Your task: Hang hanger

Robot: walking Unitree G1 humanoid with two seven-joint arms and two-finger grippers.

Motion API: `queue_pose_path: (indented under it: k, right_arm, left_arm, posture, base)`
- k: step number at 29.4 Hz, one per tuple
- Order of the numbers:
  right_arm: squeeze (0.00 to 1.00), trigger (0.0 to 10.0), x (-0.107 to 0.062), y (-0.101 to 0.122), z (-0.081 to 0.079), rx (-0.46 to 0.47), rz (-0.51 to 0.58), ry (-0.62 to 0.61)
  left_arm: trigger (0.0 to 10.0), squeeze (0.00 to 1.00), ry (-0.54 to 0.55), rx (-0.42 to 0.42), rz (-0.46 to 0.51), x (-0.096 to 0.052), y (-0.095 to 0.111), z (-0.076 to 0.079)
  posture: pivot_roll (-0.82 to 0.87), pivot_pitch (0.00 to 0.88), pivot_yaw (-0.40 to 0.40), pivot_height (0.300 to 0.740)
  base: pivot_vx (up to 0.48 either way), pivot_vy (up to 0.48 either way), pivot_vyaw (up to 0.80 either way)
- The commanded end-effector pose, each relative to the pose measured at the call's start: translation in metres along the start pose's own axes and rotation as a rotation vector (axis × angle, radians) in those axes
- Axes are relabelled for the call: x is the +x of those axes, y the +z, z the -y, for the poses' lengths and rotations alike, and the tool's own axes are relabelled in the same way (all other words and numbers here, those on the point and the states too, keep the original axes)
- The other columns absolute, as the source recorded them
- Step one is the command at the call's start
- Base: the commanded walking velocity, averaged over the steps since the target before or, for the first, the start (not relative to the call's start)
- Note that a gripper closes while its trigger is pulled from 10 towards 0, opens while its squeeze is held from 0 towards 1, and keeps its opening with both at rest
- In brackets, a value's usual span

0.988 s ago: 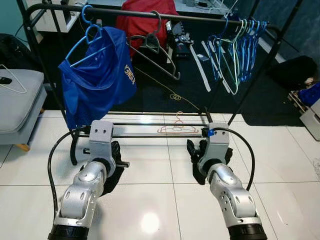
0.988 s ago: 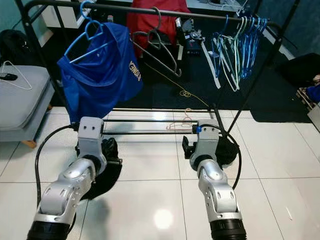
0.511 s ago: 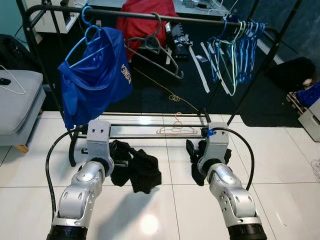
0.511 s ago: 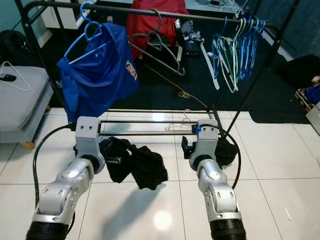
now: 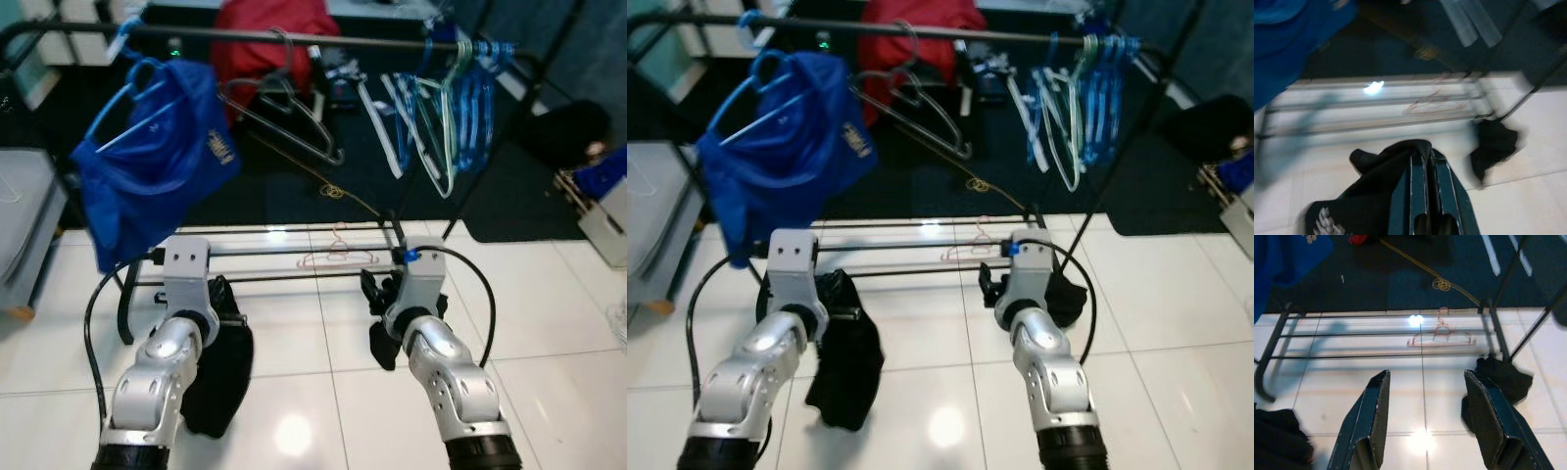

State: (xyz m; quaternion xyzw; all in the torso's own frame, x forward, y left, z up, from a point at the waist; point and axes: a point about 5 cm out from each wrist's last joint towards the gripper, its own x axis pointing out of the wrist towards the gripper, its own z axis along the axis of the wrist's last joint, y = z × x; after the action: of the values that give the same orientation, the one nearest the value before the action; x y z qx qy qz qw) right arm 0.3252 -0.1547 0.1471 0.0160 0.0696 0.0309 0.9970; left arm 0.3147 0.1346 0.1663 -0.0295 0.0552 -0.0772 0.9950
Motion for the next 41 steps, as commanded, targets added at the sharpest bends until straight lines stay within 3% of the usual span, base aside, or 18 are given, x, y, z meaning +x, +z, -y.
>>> queue_pose_path:
  k: [1,19,25,26,28,41]
  right_arm:
    - [0.0,10.0,0.0,0.002,-0.012,-0.018,0.013,0.033]
    - [0.0,10.0,-0.001,0.004,-0.012,0.041,0.034,0.018]
    - [0.0,10.0,-0.003,0.024,-0.011,0.045,0.168,0.018]
    - [0.0,10.0,-0.005,0.041,-0.01,0.055,0.271,0.006]
    - [0.0,10.0,-0.006,0.049,-0.008,0.06,0.324,-0.005]
    - [0.0,10.0,-0.01,0.07,-0.01,0.046,0.452,0.024]
  left_arm:
    - [10.0,0.0,0.024,-0.005,0.004,-0.003,-0.002,-0.008]
    - [10.0,0.0,0.005,0.003,0.003,-0.002,-0.001,-0.006]
    - [10.0,0.0,0.0,0.002,0.004,-0.002,-0.001,-0.006]
    - [10.0,0.0,-0.008,0.002,0.004,-0.002,-0.001,-0.005]
    - [10.0,0.0,-0.018,0.004,0.004,-0.002,0.0,-0.003]
    - [10.0,0.0,-0.05,0.017,0.015,0.0,0.003,0.003]
  posture:
    - [-0.07,0.197,-0.098,0.74]
    - [-0.07,0.187,-0.092,0.74]
    - [-0.07,0.195,-0.089,0.74]
    - [-0.07,0.197,-0.089,0.74]
    - [-0.07,0.198,-0.089,0.74]
    - [-0.07,0.206,-0.086,0.74]
  base:
    - [0.401,0.0,0.0]
    - [0.405,0.0,0.08]
    - [0.41,0.0,0.0]
    - [0.42,0.0,0.0]
    - [0.424,0.0,0.0]
    - [0.429,0.0,0.0]
